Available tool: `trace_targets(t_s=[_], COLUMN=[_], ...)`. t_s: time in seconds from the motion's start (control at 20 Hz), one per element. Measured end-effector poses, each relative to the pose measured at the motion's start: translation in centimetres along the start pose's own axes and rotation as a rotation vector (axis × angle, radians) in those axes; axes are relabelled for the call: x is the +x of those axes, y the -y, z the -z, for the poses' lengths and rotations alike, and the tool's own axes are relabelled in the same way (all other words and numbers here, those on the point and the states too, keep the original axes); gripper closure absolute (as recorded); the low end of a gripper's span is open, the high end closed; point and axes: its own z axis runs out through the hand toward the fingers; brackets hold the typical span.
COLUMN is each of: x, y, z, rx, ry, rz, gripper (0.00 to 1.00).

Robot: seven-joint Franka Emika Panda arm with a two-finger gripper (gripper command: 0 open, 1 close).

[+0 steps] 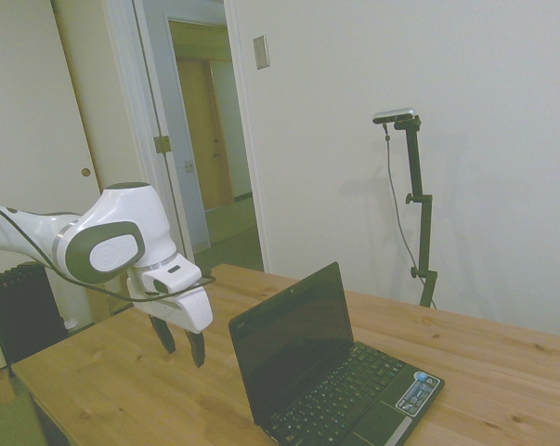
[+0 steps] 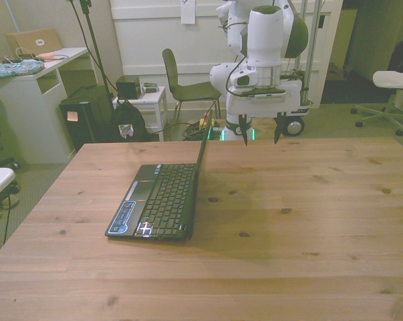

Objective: Close the laptop

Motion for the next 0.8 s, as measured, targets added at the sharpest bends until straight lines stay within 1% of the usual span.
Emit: trace_targets(t_s=[0.15, 0.4, 0.55, 0.8], x=[0.2, 1.9, 4.3, 10.6], y=[0.1, 1.5, 2.2, 3.7], z=[0.1, 1.6, 2.2, 3.9], rx=[-0.003, 0.000, 0.002, 0.009], ry=[-0.007, -0.048, -0.062, -0.078], rz=[-0.024, -0.060, -0.081, -0.130], gripper=[0.00, 0.00, 0.00, 0.00])
